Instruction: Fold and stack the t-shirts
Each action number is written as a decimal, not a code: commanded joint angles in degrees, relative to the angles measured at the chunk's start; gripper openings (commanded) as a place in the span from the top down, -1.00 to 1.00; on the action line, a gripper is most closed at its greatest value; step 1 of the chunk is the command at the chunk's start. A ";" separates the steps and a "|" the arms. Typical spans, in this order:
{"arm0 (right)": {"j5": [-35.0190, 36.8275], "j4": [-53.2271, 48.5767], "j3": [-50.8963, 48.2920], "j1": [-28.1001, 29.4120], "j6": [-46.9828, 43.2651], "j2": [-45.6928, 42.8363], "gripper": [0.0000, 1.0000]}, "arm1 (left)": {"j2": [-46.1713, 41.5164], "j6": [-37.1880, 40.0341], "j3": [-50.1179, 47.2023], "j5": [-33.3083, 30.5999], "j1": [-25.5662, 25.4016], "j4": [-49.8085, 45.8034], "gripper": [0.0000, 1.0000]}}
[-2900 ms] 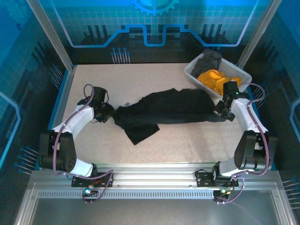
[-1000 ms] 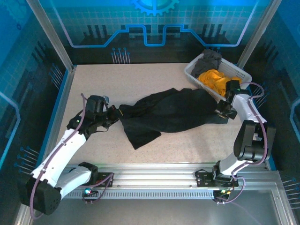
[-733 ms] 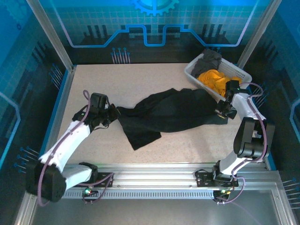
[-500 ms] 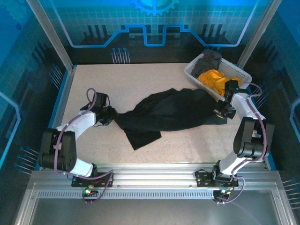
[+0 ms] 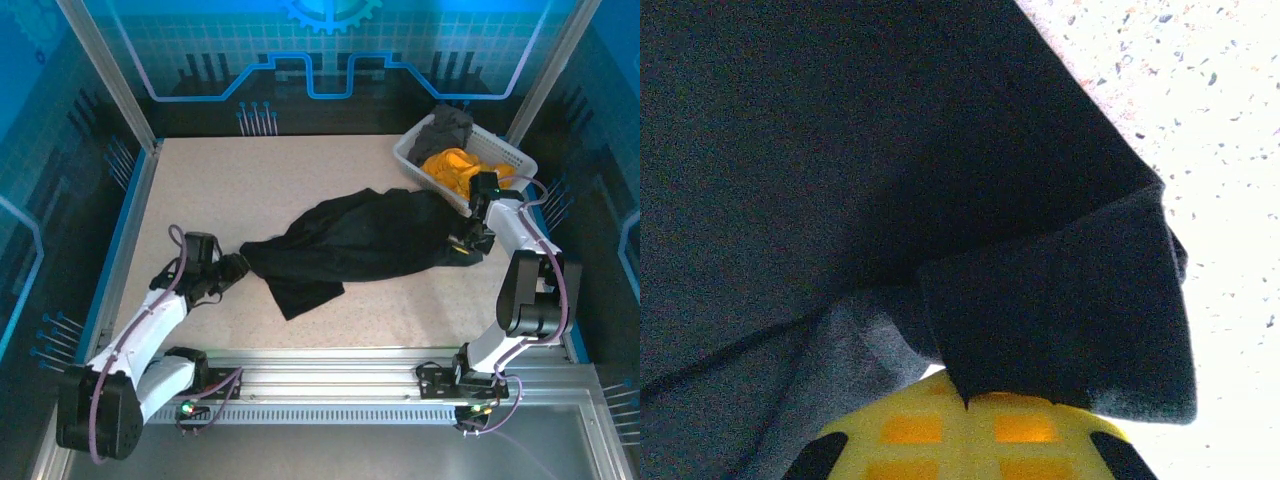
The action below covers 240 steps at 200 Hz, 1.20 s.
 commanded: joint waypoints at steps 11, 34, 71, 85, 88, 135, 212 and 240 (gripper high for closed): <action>-0.78 -0.77 -0.34 0.56 -0.07 -0.07 1.00 | 2.97 -1.45 -2.87 1.93 -4.10 6.93 0.15; -0.67 -0.87 -0.49 0.55 -0.25 -0.27 1.00 | 9.97 0.28 -1.36 1.34 -5.51 10.79 0.13; -0.72 -0.81 -1.09 0.33 -0.43 -0.84 1.00 | 17.82 2.04 1.11 0.49 -5.81 14.81 0.13; -0.85 -0.71 -1.46 0.26 -0.43 -1.05 1.00 | 21.05 2.75 2.34 0.34 -5.81 15.51 0.14; -0.89 -0.67 -1.54 0.20 -0.43 -1.06 1.00 | 21.66 2.82 2.59 0.19 -5.81 15.68 0.15; -1.25 -0.48 -2.18 0.17 -0.25 -1.32 1.00 | 25.18 2.89 7.55 -2.25 -6.63 18.27 0.20; -1.23 -0.79 -1.40 0.11 -0.03 -1.32 1.00 | 28.89 4.11 10.07 -2.12 -6.71 17.05 0.68; -1.47 -0.97 -0.84 0.48 0.13 -2.21 1.00 | 24.44 3.22 12.64 -4.13 -6.69 13.33 1.00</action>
